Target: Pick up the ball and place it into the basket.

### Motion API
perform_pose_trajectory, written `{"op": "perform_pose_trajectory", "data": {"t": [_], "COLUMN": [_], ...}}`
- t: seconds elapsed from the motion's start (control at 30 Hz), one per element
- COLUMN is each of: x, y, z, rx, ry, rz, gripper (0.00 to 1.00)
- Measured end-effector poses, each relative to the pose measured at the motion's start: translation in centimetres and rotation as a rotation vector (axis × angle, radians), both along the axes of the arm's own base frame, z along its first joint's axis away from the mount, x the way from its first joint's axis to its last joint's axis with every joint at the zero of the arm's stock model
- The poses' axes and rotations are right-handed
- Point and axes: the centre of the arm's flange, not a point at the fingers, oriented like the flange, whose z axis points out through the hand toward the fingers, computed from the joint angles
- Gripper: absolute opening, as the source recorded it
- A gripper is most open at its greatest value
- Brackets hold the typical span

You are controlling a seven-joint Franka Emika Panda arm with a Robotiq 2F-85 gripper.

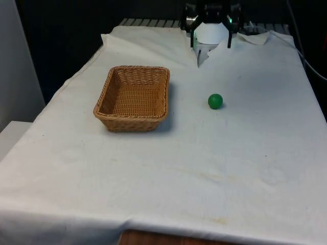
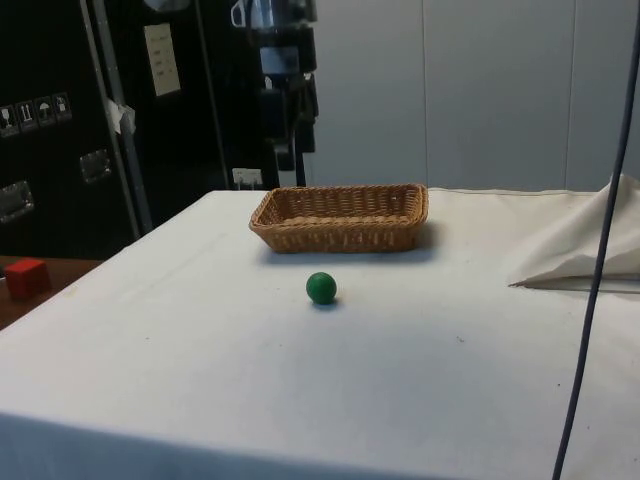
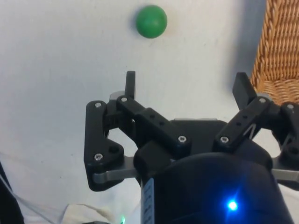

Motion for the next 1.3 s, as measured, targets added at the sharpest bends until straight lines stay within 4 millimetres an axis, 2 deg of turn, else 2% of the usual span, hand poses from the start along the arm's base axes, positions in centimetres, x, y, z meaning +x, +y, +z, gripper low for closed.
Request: {"op": "perform_pose_trajectory", "data": {"t": [0.63,1.1,1.3], "x": [-2.5,-3.1,-3.2], "y": [0.5,1.1,2.1], "z": [-5.4,-8.1,-10.1], "rx": [0.007,0.038,0.040], "ry": [-0.033,-0.041,-0.035], "rz": [-0.018,-0.047,-0.058], "gripper": [1.00,1.00,1.00]}}
